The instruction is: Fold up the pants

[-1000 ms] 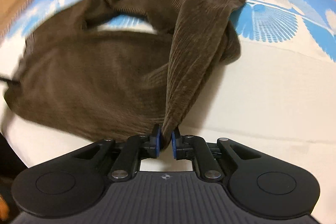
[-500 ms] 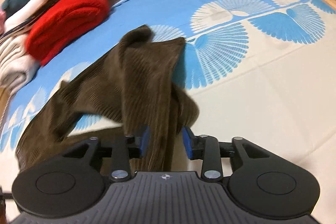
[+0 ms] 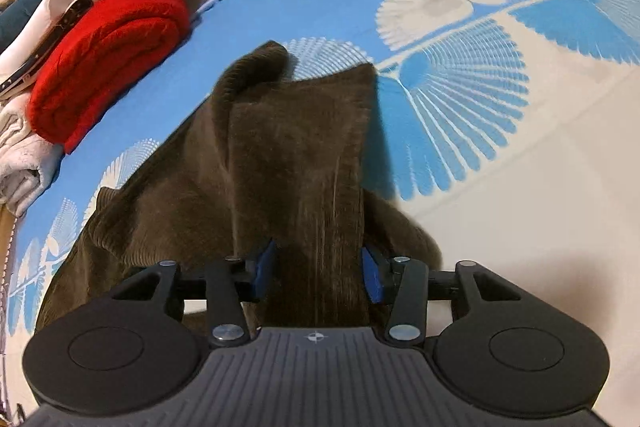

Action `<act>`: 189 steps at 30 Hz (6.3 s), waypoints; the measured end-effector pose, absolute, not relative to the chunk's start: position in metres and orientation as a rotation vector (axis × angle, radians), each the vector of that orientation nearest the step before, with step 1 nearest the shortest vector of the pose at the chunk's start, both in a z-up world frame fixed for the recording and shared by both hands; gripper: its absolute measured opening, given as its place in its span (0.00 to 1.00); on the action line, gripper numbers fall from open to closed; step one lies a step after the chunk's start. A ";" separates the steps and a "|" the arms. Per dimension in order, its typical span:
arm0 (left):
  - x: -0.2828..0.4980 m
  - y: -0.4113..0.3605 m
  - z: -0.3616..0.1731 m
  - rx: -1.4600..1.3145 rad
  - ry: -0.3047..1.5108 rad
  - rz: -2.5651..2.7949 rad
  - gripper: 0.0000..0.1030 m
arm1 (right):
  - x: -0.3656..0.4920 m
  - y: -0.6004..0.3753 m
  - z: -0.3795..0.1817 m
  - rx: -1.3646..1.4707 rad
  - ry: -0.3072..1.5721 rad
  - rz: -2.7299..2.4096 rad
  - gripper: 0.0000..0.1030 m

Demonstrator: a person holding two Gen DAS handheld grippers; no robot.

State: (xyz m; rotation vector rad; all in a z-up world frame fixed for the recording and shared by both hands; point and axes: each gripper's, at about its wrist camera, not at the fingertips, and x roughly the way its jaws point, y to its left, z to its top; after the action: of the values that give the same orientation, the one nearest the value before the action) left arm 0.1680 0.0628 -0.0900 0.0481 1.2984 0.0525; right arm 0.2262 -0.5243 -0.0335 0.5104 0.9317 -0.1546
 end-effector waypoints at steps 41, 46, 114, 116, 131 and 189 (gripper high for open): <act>0.159 0.052 -0.091 0.132 1.305 0.057 0.83 | 0.017 -0.695 -0.017 0.758 0.916 -0.597 0.32; 0.158 0.051 -0.090 0.129 1.307 0.058 0.83 | 0.003 -0.720 -0.020 0.794 0.858 -0.707 0.32; 0.145 0.052 -0.086 0.196 1.219 -0.063 0.28 | 0.003 -0.746 -0.030 0.690 0.844 -1.169 0.05; 0.140 0.050 -0.083 0.217 1.206 -0.090 0.25 | -0.010 -0.747 -0.028 0.711 0.830 -1.223 0.05; 0.129 0.066 -0.071 0.200 1.228 -0.067 0.20 | 0.010 -0.723 -0.008 0.515 0.901 -1.087 0.37; 0.144 0.033 -0.040 0.127 0.968 -0.089 0.57 | 0.094 -0.498 0.095 0.287 0.590 -0.338 0.45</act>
State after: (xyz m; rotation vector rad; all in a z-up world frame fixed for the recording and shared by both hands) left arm 0.1437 0.0326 -0.0402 0.1271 0.9680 -0.0891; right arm 0.0936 -0.4984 0.0947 0.2869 0.5905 -0.3380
